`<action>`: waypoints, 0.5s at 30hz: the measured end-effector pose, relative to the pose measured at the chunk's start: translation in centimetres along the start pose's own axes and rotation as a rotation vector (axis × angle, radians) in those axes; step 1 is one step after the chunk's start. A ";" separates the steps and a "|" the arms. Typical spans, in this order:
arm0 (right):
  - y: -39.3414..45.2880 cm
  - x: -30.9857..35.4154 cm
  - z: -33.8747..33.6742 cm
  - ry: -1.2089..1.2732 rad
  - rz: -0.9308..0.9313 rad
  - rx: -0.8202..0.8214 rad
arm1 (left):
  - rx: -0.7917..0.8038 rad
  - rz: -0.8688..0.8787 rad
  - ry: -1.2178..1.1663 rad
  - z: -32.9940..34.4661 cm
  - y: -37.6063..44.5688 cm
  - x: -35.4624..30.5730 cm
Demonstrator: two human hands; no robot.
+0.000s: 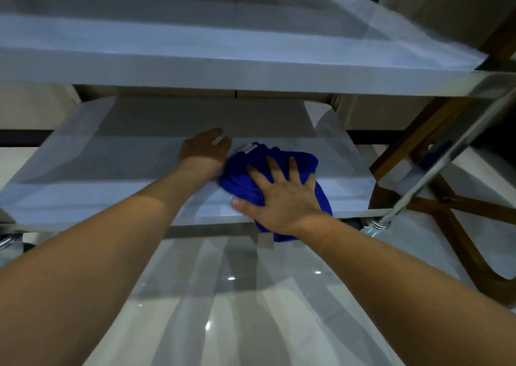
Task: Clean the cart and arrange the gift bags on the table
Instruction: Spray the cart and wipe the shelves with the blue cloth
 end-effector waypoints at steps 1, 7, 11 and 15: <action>0.8 -0.1 -0.1 0.005 -0.012 -0.007 | 0.015 0.002 0.084 -0.2 0.4 1.0; 8.4 -0.5 0.6 -0.010 0.014 -0.008 | 0.072 0.127 0.512 1.0 0.7 4.1; 13.9 -1.7 0.8 -0.024 0.003 -0.080 | -0.028 0.239 0.628 2.8 0.6 5.3; 19.3 -2.3 0.9 -0.015 0.043 -0.096 | -0.098 0.337 0.648 3.1 0.7 5.7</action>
Point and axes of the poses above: each hand's wrist, its own y-axis towards the middle knuckle, its own z-axis out of the palm, x = y × z, the point moved 4 cm from there along y, towards the middle knuckle, and after that the axes turned 6 degrees about -x, right-handed, at the moved point
